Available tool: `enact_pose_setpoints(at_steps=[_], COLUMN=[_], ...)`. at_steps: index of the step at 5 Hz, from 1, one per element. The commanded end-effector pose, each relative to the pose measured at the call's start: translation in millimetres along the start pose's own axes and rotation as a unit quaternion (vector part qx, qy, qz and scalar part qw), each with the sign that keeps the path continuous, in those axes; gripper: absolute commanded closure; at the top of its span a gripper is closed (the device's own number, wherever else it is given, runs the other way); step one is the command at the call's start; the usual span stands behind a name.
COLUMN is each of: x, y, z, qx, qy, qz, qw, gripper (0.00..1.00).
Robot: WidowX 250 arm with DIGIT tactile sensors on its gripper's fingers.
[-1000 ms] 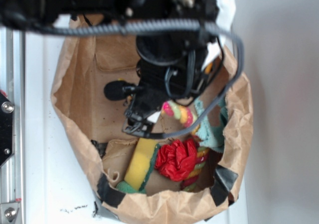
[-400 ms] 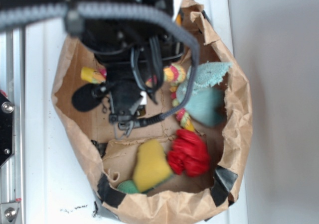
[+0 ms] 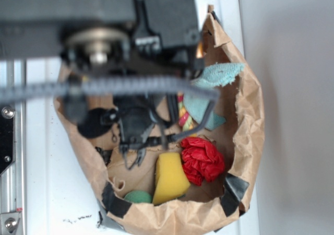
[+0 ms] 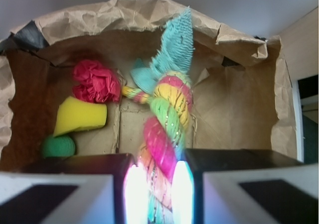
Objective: Grab the multicolored rope.
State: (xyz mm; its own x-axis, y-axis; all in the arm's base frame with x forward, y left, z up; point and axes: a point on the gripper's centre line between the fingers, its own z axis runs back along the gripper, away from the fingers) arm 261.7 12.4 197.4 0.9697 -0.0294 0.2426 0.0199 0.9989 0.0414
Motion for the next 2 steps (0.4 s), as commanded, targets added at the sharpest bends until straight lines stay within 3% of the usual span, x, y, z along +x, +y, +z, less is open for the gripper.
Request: enact_pose_setpoints(at_steps=[1, 2], x=[5.0, 2.9], y=[-23.2, -23.8], z=[9.8, 7.8], qx=[-0.021, -0.025], qy=[0.0, 0.003], qz=[-0.051, -0.053], qw=[0.998, 0.998], gripper=[1.0, 1.0])
